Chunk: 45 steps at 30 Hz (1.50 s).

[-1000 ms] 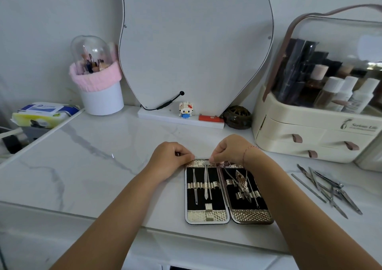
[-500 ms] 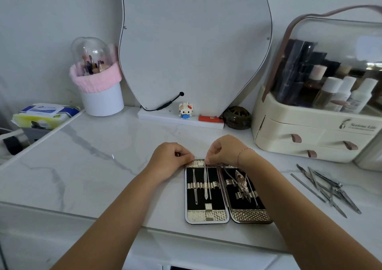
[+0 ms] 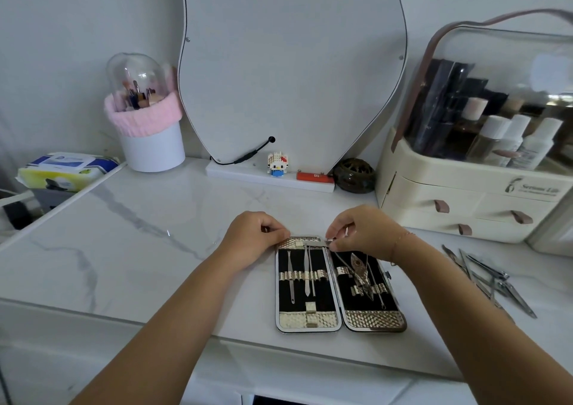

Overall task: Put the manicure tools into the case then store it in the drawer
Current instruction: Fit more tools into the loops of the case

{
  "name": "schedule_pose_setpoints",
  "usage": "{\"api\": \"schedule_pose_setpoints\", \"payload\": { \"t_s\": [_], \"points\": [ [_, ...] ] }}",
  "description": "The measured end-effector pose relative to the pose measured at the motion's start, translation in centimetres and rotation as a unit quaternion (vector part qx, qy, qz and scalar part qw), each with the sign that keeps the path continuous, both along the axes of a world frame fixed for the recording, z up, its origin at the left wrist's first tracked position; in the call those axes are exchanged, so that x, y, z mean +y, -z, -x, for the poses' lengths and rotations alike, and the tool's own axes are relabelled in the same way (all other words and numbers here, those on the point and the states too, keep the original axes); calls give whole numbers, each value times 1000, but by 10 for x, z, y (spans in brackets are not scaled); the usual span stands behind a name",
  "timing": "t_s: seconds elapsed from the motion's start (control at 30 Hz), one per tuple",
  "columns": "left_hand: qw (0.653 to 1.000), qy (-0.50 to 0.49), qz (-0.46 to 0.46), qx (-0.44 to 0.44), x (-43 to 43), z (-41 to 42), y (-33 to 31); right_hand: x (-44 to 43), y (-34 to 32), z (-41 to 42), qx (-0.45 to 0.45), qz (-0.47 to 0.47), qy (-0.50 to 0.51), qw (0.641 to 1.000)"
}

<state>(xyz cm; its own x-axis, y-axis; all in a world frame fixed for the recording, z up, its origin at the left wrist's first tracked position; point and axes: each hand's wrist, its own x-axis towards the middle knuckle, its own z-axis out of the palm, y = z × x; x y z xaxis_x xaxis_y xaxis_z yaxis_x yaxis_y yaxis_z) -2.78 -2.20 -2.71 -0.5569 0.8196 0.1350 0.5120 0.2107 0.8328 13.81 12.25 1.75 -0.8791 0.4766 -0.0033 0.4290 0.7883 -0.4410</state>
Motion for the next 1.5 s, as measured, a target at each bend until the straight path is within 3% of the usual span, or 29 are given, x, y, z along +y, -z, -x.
{"api": "schedule_pose_setpoints", "payload": {
  "t_s": [1.0, 1.27, 1.5],
  "points": [
    [1000, 10, 9, 5, 0, 1, 2, -13, 3, 15, 45, -9, 11, 999],
    [1000, 6, 13, 14, 0, 1, 2, -6, 6, 11, 75, 69, -5, 995],
    [1000, 5, 13, 14, 1, 2, 3, -10, 2, 19, 12, -15, -25, 999]
  ]
}}
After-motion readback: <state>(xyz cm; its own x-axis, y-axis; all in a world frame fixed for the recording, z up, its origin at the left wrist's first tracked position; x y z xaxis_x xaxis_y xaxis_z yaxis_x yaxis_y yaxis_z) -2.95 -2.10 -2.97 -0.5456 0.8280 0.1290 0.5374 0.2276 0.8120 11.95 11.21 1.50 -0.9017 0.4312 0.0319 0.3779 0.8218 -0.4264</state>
